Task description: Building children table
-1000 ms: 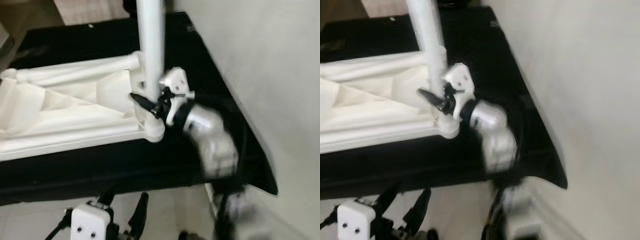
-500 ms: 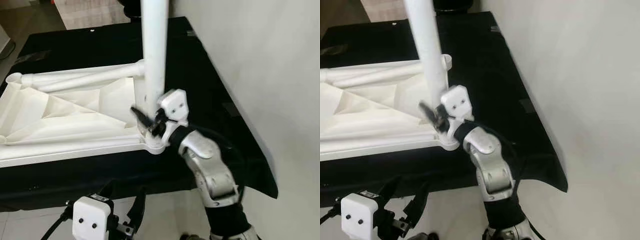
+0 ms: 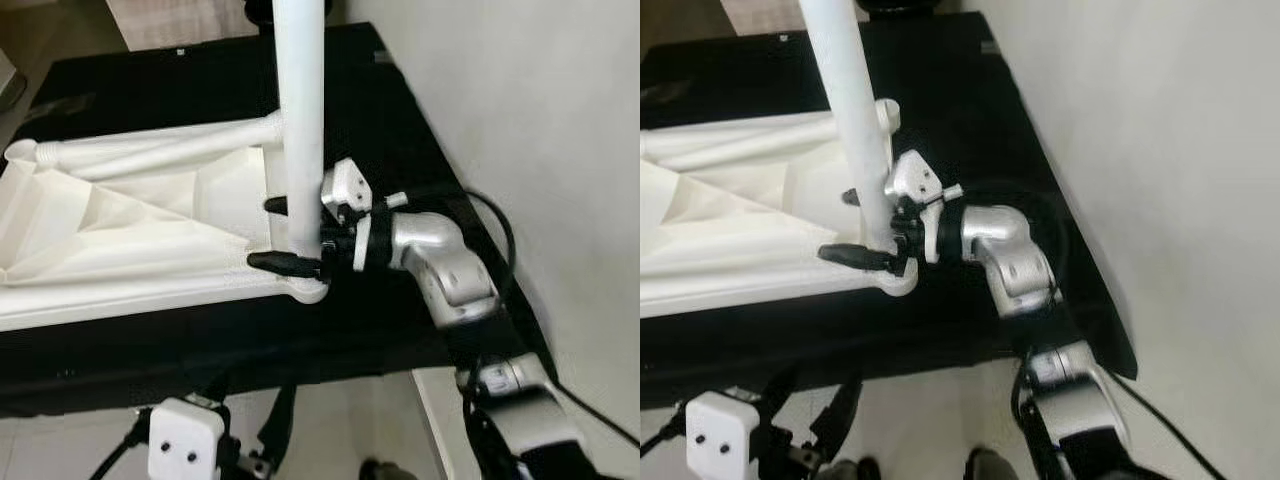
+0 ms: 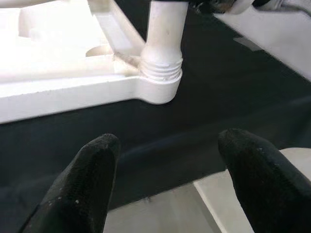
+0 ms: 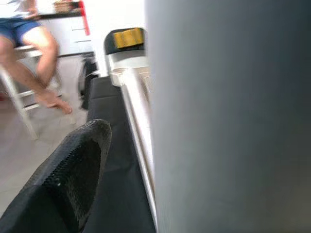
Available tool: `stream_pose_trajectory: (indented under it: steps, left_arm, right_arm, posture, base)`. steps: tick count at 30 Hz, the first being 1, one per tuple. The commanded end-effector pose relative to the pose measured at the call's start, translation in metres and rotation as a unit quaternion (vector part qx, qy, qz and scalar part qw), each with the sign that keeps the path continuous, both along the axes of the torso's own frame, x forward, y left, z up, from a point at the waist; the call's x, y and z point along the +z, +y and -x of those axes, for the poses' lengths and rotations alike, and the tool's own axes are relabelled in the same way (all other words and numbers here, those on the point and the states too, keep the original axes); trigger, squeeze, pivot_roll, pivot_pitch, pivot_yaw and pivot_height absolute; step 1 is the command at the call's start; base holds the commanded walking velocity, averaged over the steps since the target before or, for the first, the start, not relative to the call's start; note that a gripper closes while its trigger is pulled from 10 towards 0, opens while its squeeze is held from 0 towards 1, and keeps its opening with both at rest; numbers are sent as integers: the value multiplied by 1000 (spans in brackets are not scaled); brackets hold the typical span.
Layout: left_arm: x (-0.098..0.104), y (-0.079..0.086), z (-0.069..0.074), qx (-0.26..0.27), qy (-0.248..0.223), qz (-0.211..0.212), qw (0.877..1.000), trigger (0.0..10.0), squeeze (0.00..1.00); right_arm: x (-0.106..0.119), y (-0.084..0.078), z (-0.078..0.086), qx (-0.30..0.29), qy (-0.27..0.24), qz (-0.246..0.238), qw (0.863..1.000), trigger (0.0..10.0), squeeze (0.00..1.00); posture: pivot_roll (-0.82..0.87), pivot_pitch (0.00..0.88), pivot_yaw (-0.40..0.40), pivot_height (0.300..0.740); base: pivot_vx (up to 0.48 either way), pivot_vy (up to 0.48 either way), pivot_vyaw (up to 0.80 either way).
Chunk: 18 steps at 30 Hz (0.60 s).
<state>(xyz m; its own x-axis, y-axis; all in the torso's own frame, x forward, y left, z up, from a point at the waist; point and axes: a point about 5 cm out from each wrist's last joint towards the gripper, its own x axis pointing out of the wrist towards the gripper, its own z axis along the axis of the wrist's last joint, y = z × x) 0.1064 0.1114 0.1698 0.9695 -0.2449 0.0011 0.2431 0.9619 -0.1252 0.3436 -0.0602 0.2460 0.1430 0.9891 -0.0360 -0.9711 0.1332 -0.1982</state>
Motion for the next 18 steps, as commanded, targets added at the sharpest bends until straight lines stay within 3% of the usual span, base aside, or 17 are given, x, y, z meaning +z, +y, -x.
stream_pose_trajectory:
  steps: [1,3,4,5,6,8,9,18]
  left_arm:
    - [-1,-1,2,2,6,1,1000,10000,0]
    - [-1,-1,3,2,7,1,1000,10000,0]
    - [0,-1,4,2,8,2,1000,10000,0]
    - [0,-1,4,2,8,2,1000,10000,0]
    - [0,-2,4,2,8,3,1000,10000,0]
    - [0,-2,4,2,8,3,1000,10000,0]
    - [0,-2,4,3,9,3,1000,10000,0]
    - [1,-4,4,4,8,5,1000,10000,0]
  right_arm:
    - [1,4,0,19,0,-4,1000,10000,0]
    - [4,4,-4,42,8,1,999,10000,0]
    - [3,3,-3,72,16,14,997,7294,0]
    - [3,3,-3,72,16,14,997,7294,0]
    - [3,0,-6,91,15,34,995,1922,0]
    - [3,0,-7,93,13,38,995,1922,0]
    - [5,-1,-9,102,16,38,994,0,0]
    - [6,-7,-16,113,18,32,993,0,0]
  posture:
    - [157,229,2,740]
    - [158,230,1,740]
    - [161,231,-1,740]
    - [161,231,-1,740]
    - [163,234,-3,740]
    - [163,234,-3,740]
    - [163,234,-3,740]
    - [154,245,-10,740]
  base:
    - [0,0,0]
    - [0,0,0]
    - [0,0,0]
    - [0,0,0]
    - [0,0,0]
    - [0,0,0]
    - [0,0,0]
    - [0,0,0]
